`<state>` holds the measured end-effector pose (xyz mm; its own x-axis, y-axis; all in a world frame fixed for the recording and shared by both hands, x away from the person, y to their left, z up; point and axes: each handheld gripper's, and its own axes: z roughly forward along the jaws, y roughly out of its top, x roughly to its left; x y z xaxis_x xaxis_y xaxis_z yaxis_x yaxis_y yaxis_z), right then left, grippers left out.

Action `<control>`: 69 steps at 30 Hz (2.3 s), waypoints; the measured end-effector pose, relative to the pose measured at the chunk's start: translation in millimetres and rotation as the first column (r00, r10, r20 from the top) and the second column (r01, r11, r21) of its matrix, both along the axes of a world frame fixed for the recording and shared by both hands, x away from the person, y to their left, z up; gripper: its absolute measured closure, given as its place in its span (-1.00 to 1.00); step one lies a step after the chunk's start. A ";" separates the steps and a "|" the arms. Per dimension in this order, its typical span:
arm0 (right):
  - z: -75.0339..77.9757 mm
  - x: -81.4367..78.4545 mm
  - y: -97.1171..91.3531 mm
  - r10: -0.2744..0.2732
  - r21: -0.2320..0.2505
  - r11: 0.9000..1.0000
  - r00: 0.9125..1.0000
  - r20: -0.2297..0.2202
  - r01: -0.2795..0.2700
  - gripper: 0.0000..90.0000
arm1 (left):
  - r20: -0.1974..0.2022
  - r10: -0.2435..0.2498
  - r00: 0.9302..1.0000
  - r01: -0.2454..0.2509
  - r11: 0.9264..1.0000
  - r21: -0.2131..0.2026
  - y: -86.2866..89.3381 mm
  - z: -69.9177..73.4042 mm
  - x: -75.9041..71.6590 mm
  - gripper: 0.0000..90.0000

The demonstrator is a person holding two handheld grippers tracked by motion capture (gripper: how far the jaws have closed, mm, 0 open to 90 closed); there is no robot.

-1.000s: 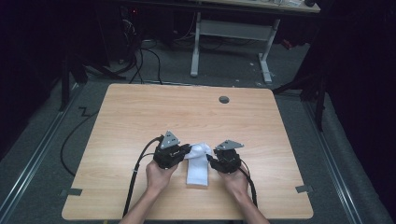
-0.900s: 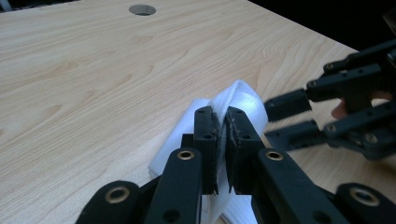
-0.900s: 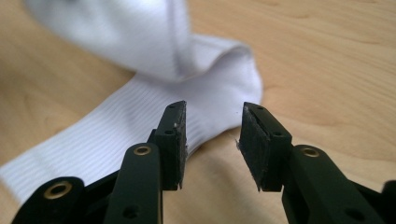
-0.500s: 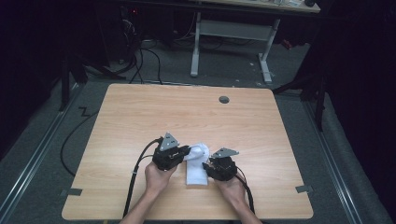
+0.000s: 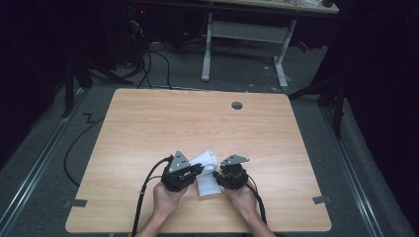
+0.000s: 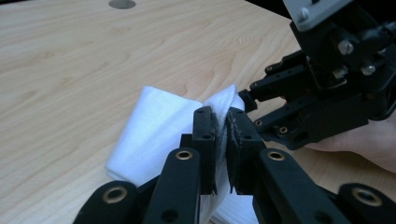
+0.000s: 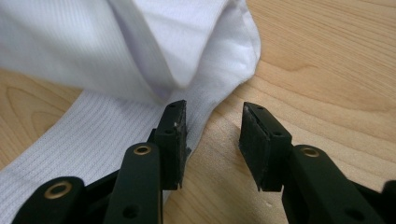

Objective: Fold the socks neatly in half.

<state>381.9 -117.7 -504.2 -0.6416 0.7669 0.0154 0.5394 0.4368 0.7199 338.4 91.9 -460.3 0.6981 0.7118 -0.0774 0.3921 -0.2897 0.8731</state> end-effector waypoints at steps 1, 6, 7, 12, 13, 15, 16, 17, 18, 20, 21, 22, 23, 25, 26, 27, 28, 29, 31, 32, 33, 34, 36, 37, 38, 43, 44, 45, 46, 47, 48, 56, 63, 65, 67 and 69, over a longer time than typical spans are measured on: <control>0.0 -0.1 0.2 0.000 0.000 1.000 1.000 0.000 0.000 0.36 | -0.004 -0.002 1.000 0.002 1.000 0.002 -1.8 -1.9 -0.4 0.84; 0.0 -0.1 0.1 -0.002 0.001 1.000 1.000 -0.001 0.002 0.36 | -0.025 -0.033 0.999 0.034 0.999 0.030 -8.9 -10.7 -3.1 0.82; 0.0 -0.1 0.1 -0.002 0.001 1.000 1.000 -0.002 0.002 0.36 | -0.024 -0.042 0.999 0.043 0.998 0.045 -9.5 -12.7 -4.4 0.81; 0.8 -2.9 2.2 0.010 -0.029 1.000 0.999 0.031 -0.009 0.36 | -0.043 -0.063 0.997 0.066 0.996 0.065 -7.8 -18.0 -7.8 0.78; 1.4 -3.6 2.5 0.010 -0.029 1.000 0.999 0.033 -0.009 0.35 | -0.048 -0.067 0.997 0.071 0.995 0.068 -7.7 -18.7 -8.3 0.78; 3.1 -3.8 0.5 0.011 -0.018 1.000 1.000 0.027 -0.011 0.32 | -0.052 -0.074 0.996 0.078 0.995 0.069 -7.7 -19.8 -9.2 0.76; 4.5 -4.7 -0.5 0.009 -0.013 1.000 1.000 0.025 -0.009 0.30 | -0.053 -0.077 0.996 0.081 0.994 0.072 -7.6 -19.9 -9.6 0.74; 6.2 -5.6 -2.0 0.012 -0.011 1.000 0.999 0.031 -0.012 0.29 | -0.054 -0.079 0.995 0.083 0.994 0.076 -7.6 -19.5 -10.2 0.72; 8.3 -7.2 -3.2 0.013 -0.009 1.000 0.999 0.035 -0.013 0.28 | -0.054 -0.076 0.996 0.080 0.994 0.075 -8.1 -18.7 -11.6 0.68; 12.4 -9.9 -6.0 0.020 -0.014 1.000 0.999 0.046 -0.019 0.26 | -0.038 -0.075 0.996 0.078 0.993 0.086 -8.3 -15.4 -14.9 0.56; 14.4 -11.4 -7.6 0.020 -0.019 1.000 0.999 0.049 -0.019 0.25 | -0.030 -0.074 0.997 0.076 0.993 0.087 -7.7 -13.7 -16.0 0.52; 16.4 -12.5 -9.9 0.022 -0.023 1.000 0.998 0.057 -0.020 0.25 | -0.029 -0.074 0.997 0.076 0.994 0.076 -6.5 -12.3 -16.8 0.48; 18.1 -13.9 -12.5 0.018 -0.017 1.000 0.998 0.061 -0.017 0.25 | -0.027 -0.074 0.997 0.076 0.995 0.067 -4.6 -10.9 -17.2 0.46; 21.8 -16.0 -18.6 0.011 -0.008 1.000 0.997 0.072 -0.010 0.27 | -0.023 -0.067 0.998 0.068 0.996 0.052 -0.9 -8.5 -17.5 0.42; 23.9 -16.9 -21.5 0.005 0.000 1.000 0.997 0.076 -0.005 0.28 | -0.024 -0.062 0.998 0.064 0.997 0.047 0.9 -7.5 -17.2 0.41; 26.3 -17.6 -24.0 0.004 0.005 1.000 0.996 0.084 -0.004 0.30 | -0.024 -0.056 0.998 0.057 0.998 0.042 2.2 -6.7 -16.5 0.41; 29.0 -18.4 -26.0 -0.001 0.013 1.000 0.995 0.095 -0.001 0.33 | -0.026 -0.047 0.999 0.048 0.998 0.040 3.2 -5.9 -15.7 0.40; 31.8 -18.6 -27.4 0.000 0.023 1.000 0.994 0.106 -0.002 0.35 | -0.031 -0.034 0.999 0.035 0.999 0.040 3.6 -5.4 -14.0 0.39; 37.3 -18.6 -27.6 0.005 0.038 0.999 0.993 0.119 -0.010 0.37 | -0.044 -0.010 0.999 0.011 0.999 0.043 2.6 -5.8 -10.2 0.38; 39.6 -18.4 -25.5 0.014 0.046 0.999 0.992 0.125 -0.020 0.38 | -0.050 -0.001 0.999 0.004 0.999 0.045 1.7 -6.4 -8.3 0.36; 40.6 -18.2 -23.7 0.022 0.046 0.999 0.992 0.127 -0.028 0.38 | -0.063 0.008 0.998 -0.005 0.998 0.055 -0.1 -7.9 -5.1 0.34; 41.1 -17.7 -19.5 0.039 0.037 0.998 0.991 0.129 -0.044 0.38 | -0.074 0.013 0.997 -0.008 0.998 0.062 -2.0 -9.6 -3.2 0.31; 39.2 -18.2 -12.0 0.064 0.020 0.998 0.991 0.121 -0.067 0.37 | -0.095 0.014 0.995 -0.006 0.996 0.089 -6.1 -13.8 -0.7 0.27; 37.3 -18.9 -8.7 0.076 0.013 0.997 0.990 0.115 -0.078 0.36 | -0.101 0.015 0.995 -0.004 0.995 0.103 -7.7 -16.1 -0.4 0.25; 34.8 -19.9 -6.0 0.089 0.007 0.996 0.990 0.110 -0.090 0.35 | -0.107 0.016 0.994 -0.004 0.994 0.109 -8.8 -18.1 -0.4 0.24; 17.2 -26.3 0.3 0.122 -0.031 0.992 0.990 0.064 -0.121 0.29 | -0.137 0.028 0.990 -0.005 0.986 0.165 -10.6 -31.9 -0.7 0.17; 14.5 -26.2 -0.1 0.124 -0.036 0.992 0.991 0.060 -0.122 0.28 | -0.141 0.033 0.989 -0.007 0.984 0.177 -10.3 -34.3 -0.2 0.16; 11.1 -26.1 -0.7 0.123 -0.041 0.992 0.991 0.055 -0.120 0.27 | -0.146 0.036 0.989 -0.008 0.983 0.186 -9.3 -37.7 1.4 0.15; 6.7 -25.7 -1.7 0.121 -0.047 0.992 0.991 0.051 -0.119 0.26 | -0.152 0.035 0.988 -0.008 0.984 0.177 -8.2 -38.9 2.4 0.12; 5.6 -25.8 -2.4 0.120 -0.039 0.992 0.991 0.050 -0.119 0.26 | -0.160 0.037 0.986 -0.009 0.986 0.168 -6.9 -39.5 3.6 0.10; 5.2 -25.5 -3.2 0.119 -0.034 0.993 0.992 0.050 -0.117 0.25 | -0.167 0.040 0.985 -0.012 0.987 0.163 -5.7 -40.1 5.2 0.08; 4.8 -23.9 -4.2 0.113 -0.017 0.994 0.993 0.040 -0.112 0.23 | -0.168 0.049 0.985 -0.021 0.986 0.164 -2.5 -38.0 9.4 0.01; 5.8 -25.3 -3.0 0.113 -0.027 0.993 0.992 0.054 -0.111 0.29 | -0.155 0.105 0.982 -0.079 0.983 0.166 3.8 -31.4 20.2 -0.01; 5.9 -25.4 -3.1 0.110 -0.026 0.994 0.992 0.053 -0.109 0.32 | -0.154 0.126 0.980 -0.100 0.981 0.166 5.4 -31.3 24.0 -0.02; 6.7 -25.7 -3.6 0.110 -0.029 0.994 0.992 0.060 -0.109 0.37 | -0.151 0.146 0.978 -0.122 0.980 0.160 7.6 -29.0 27.8 -0.02; 7.8 -26.8 -4.1 0.111 -0.028 0.994 0.991 0.070 -0.109 0.43 | -0.143 0.161 0.977 -0.137 0.977 0.160 8.9 -26.4 31.3 -0.02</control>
